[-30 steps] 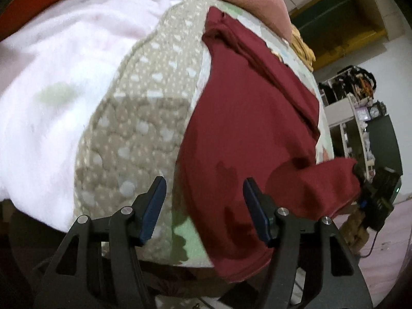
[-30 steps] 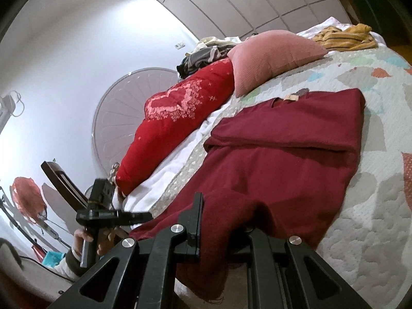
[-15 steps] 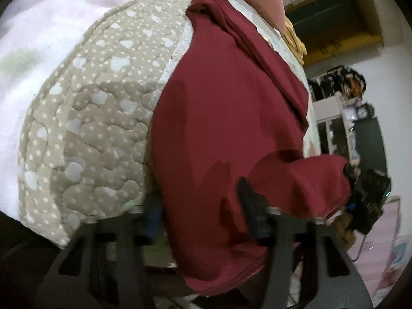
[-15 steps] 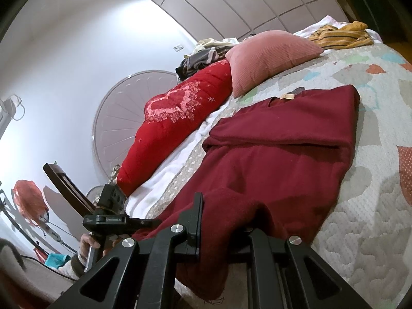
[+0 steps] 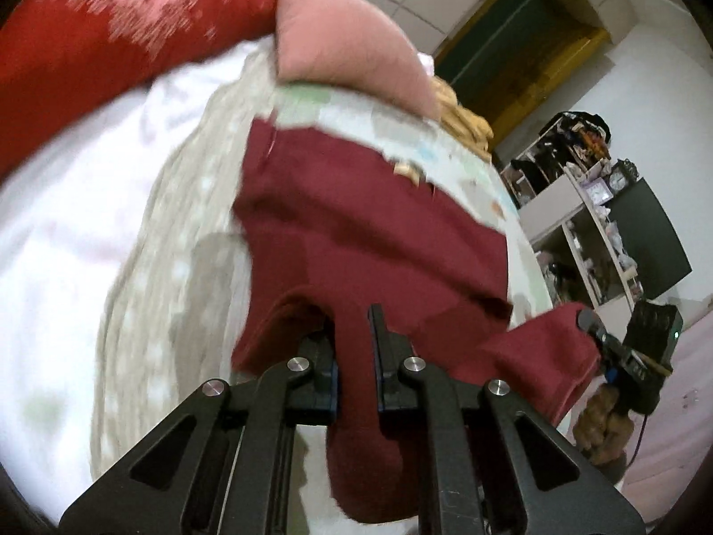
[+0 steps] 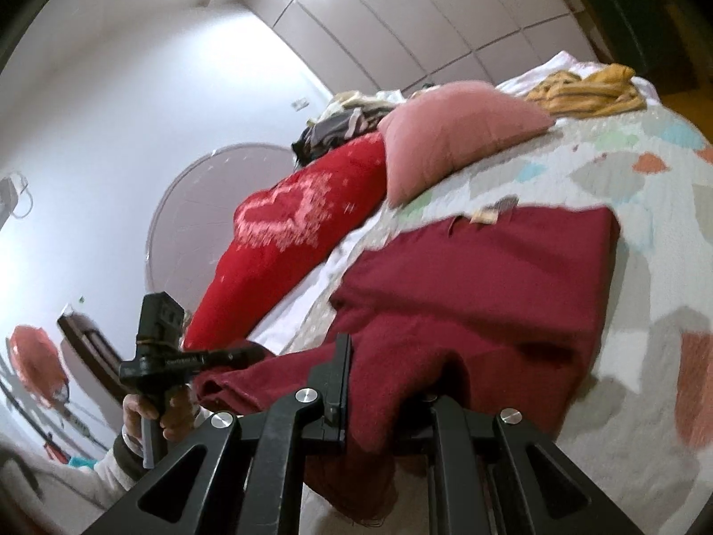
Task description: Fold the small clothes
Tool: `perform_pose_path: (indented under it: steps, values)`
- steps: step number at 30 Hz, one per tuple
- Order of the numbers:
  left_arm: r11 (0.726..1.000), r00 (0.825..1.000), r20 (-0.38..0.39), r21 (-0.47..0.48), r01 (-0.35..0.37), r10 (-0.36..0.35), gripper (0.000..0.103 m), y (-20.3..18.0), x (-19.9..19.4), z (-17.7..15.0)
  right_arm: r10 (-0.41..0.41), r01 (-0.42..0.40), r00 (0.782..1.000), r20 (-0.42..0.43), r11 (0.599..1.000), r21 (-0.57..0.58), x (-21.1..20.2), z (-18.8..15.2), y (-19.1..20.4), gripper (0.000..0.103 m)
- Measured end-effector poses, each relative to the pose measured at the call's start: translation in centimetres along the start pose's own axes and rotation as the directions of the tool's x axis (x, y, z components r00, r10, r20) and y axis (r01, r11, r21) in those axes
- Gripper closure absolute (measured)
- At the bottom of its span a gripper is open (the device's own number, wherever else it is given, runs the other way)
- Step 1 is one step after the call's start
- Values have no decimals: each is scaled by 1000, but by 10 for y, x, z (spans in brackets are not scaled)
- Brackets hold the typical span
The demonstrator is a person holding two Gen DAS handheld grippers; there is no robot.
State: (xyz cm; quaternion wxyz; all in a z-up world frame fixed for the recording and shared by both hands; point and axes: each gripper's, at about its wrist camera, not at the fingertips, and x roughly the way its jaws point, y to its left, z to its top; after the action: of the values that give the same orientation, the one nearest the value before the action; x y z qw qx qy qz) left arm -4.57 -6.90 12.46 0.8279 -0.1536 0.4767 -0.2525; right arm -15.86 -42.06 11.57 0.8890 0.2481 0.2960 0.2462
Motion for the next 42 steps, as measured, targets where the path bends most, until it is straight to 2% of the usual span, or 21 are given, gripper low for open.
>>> perform_pose_path:
  steps: [6,8,10,12,13,14,15,16,19,20,22,23,26,29,32,34,36,38,40,42]
  values:
    - [999,999,20,3,-37,37,94,-8,61,74,-37,31,998,55,993,117,20,47,-44,92]
    - [998,998,16,-31,-58,58,94,0,82,96,-43,33,997,63,987,157,31,64,-61,92]
    - [995,999,1,-85,-48,48,94,11,104,116,-63,53,997,49,980,191,48,81,-83,92]
    - [990,999,-15,-135,-53,51,92,22,121,129,-109,98,994,26,957,273,70,93,-114,91]
    - [988,999,-28,-150,-33,29,84,26,131,136,-118,111,993,5,945,306,78,95,-126,83]
    - [988,999,-36,-156,-1,-5,73,29,137,139,-139,145,989,-41,916,373,90,96,-146,67]
    - [987,999,-36,-159,20,-26,68,30,140,142,-159,173,985,-67,888,426,96,95,-160,61]
    - [987,999,-36,-156,23,-29,60,31,142,145,-169,181,983,-67,868,462,97,94,-170,60]
    - [987,999,-34,-160,18,-24,55,35,139,153,-164,140,986,2,851,506,79,99,-182,58]
    - [984,999,-21,-176,29,-33,47,38,135,157,-175,135,984,33,851,507,70,102,-182,56]
    - [982,999,46,-187,7,2,29,40,122,160,-218,150,972,86,861,487,50,108,-176,56]
    - [981,995,93,-192,1,17,25,41,112,161,-225,159,970,89,871,465,45,110,-171,56]
    - [984,995,104,-179,22,-3,25,42,104,162,-251,215,966,60,912,349,44,112,-147,56]
    - [987,996,87,-158,-5,19,25,38,107,156,-290,279,956,32,942,187,57,108,-120,56]
    - [991,997,57,-121,-50,57,25,33,121,147,-310,310,951,0,949,61,82,105,-103,56]
    - [990,995,25,-109,-91,94,25,34,136,142,-343,343,939,-27,939,0,101,102,-101,58]
    - [980,986,-30,-106,-168,166,25,39,158,135,-410,410,910,-58,912,-13,119,103,-111,58]
    - [967,971,-77,-108,-233,225,25,49,177,130,-504,507,859,-95,862,18,137,104,-138,58]
    - [971,976,-65,-106,-216,210,25,54,179,127,-520,531,845,-121,843,84,143,102,-162,61]
    - [973,978,-58,-109,-206,200,25,55,171,127,-497,508,861,-110,853,121,135,101,-169,61]
